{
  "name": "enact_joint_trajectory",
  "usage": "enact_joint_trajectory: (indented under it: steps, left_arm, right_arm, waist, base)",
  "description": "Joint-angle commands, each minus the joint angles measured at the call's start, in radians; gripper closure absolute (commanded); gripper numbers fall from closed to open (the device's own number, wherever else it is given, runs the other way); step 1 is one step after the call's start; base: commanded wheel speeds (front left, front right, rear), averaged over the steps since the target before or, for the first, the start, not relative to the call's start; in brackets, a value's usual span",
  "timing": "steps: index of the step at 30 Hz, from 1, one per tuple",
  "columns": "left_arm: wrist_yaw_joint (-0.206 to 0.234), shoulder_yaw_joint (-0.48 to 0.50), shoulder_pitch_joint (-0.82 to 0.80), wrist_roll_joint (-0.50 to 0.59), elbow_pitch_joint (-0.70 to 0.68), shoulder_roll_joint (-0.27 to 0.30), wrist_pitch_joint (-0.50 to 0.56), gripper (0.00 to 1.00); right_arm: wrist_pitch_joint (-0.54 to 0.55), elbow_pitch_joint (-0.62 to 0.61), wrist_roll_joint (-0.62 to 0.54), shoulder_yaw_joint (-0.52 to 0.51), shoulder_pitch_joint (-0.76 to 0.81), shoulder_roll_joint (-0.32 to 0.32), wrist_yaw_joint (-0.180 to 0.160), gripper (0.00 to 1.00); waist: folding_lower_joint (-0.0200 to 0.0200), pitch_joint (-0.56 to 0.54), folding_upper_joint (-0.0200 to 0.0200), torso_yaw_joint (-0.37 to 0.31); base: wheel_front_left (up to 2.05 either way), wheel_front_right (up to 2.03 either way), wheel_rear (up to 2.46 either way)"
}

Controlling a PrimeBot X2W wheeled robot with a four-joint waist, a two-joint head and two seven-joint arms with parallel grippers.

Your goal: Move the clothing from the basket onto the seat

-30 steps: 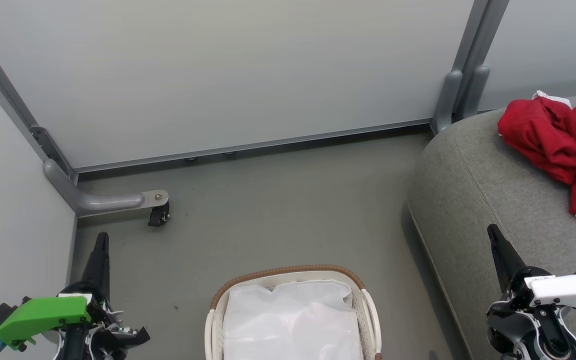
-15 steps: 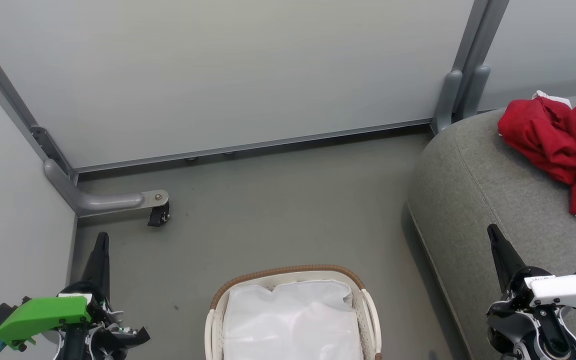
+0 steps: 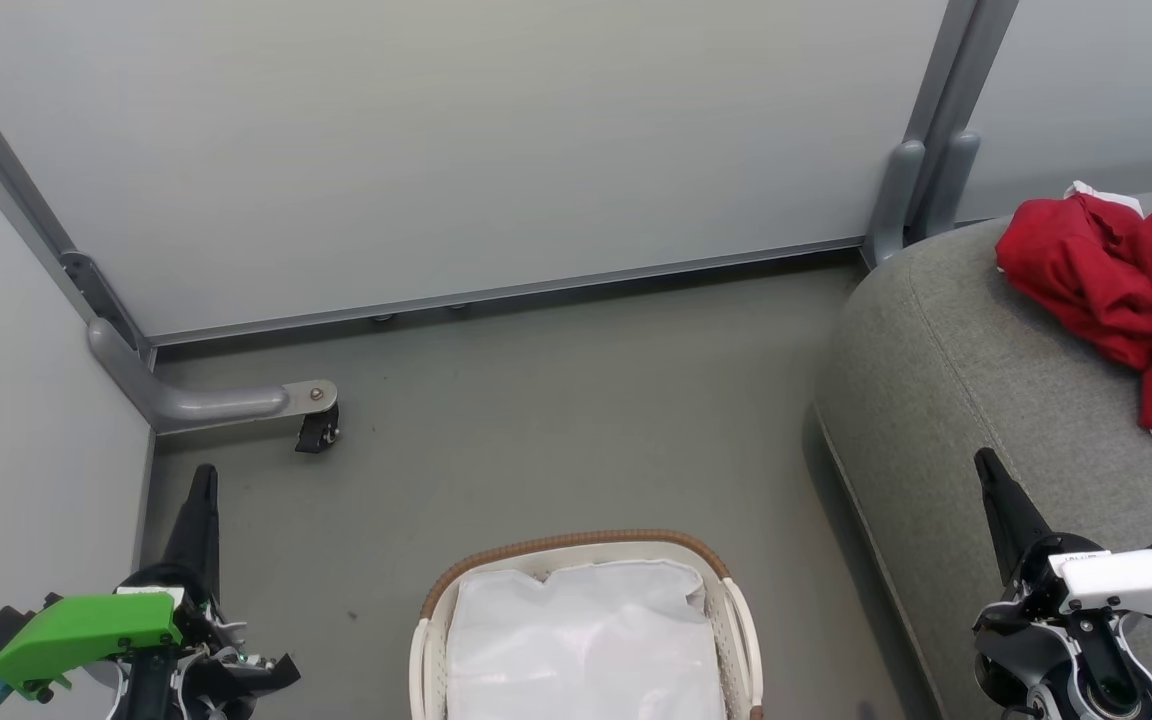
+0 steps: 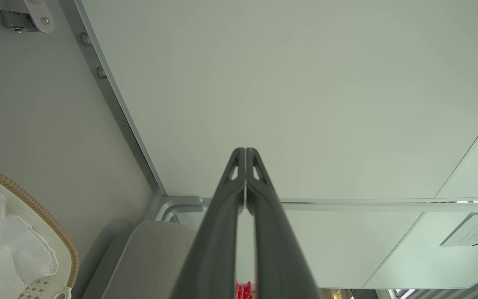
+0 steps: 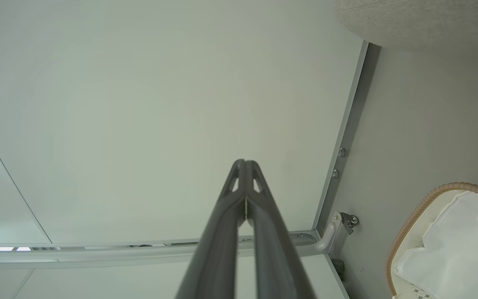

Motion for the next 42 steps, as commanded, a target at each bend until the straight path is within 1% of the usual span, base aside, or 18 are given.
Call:
enact_joint_trajectory:
  steps: [1,42]
  left_arm:
    - [-0.005,0.002,-0.01,-0.003,-0.002,0.003,0.003,1.0]
    - [-0.005,0.002,-0.01,-0.003,-0.002,0.003,0.003,1.0]
  right_arm:
    - [0.003,-0.004,0.004,-0.002,-0.009,-0.006,-0.001,1.0]
    - [0.003,-0.004,0.004,-0.002,-0.009,-0.006,-0.001,1.0]
  waist:
    - [0.0,0.0,0.0,0.0]
    - [0.0,0.0,0.0,0.0]
  base:
    - [0.0,0.0,0.0]
    - [0.0,0.0,0.0]
